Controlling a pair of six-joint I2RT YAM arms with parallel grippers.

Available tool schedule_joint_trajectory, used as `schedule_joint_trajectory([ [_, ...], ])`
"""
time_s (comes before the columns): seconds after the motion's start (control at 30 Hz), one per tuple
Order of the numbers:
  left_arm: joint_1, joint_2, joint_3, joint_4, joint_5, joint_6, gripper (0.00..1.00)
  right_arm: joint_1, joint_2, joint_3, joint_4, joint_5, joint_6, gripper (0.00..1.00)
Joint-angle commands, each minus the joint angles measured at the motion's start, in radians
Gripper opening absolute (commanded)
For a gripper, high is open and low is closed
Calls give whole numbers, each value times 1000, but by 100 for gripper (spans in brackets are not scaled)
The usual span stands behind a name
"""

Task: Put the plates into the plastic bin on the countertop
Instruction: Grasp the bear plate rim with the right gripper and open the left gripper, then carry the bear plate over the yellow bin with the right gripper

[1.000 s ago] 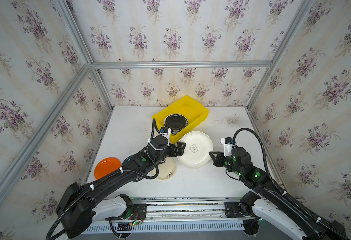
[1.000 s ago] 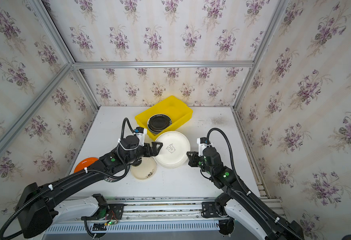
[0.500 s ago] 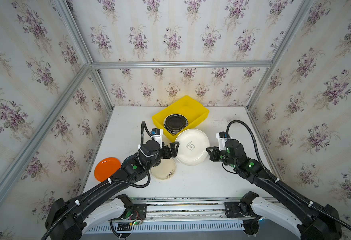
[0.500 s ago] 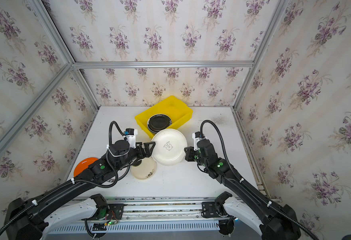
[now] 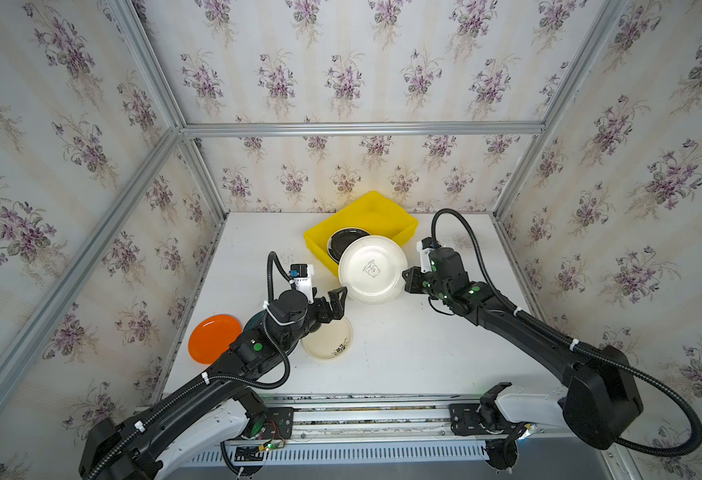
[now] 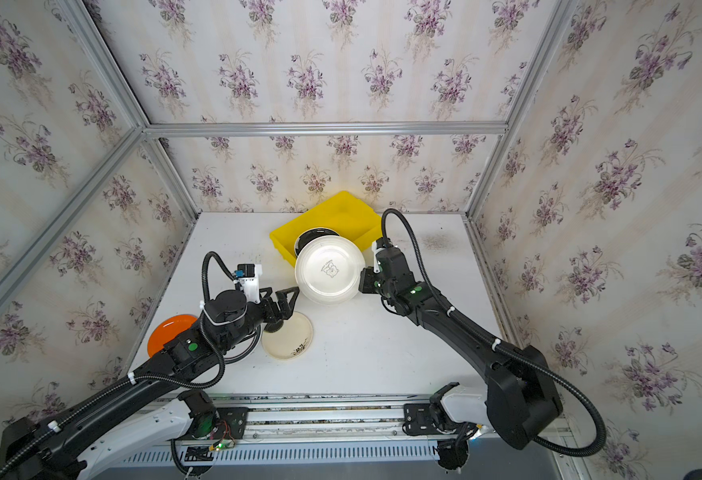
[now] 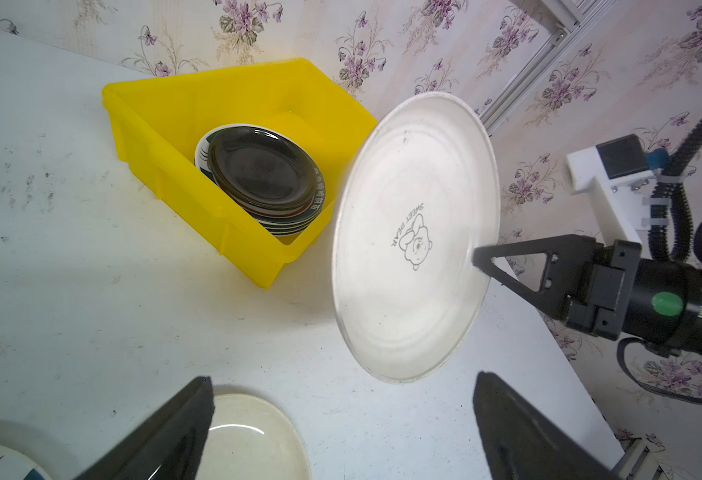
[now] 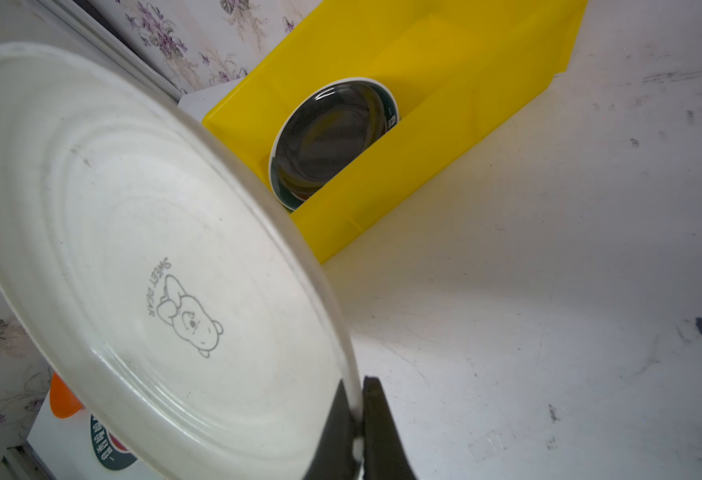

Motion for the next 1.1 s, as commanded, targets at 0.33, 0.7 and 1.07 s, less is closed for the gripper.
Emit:
schedule_joint_trajectory([
  [0.33,6,-59,-41,-55,-149,89,100,-3,249,229,20,27,-60,0],
  [0.7,13,-102,-66,-74,-204,131,100,-3,452,438,-4,-5,-56,0],
  [1.07,20,-102,-88,-75,-237,141,100,-3,646,661,-74,-12,-71,0],
])
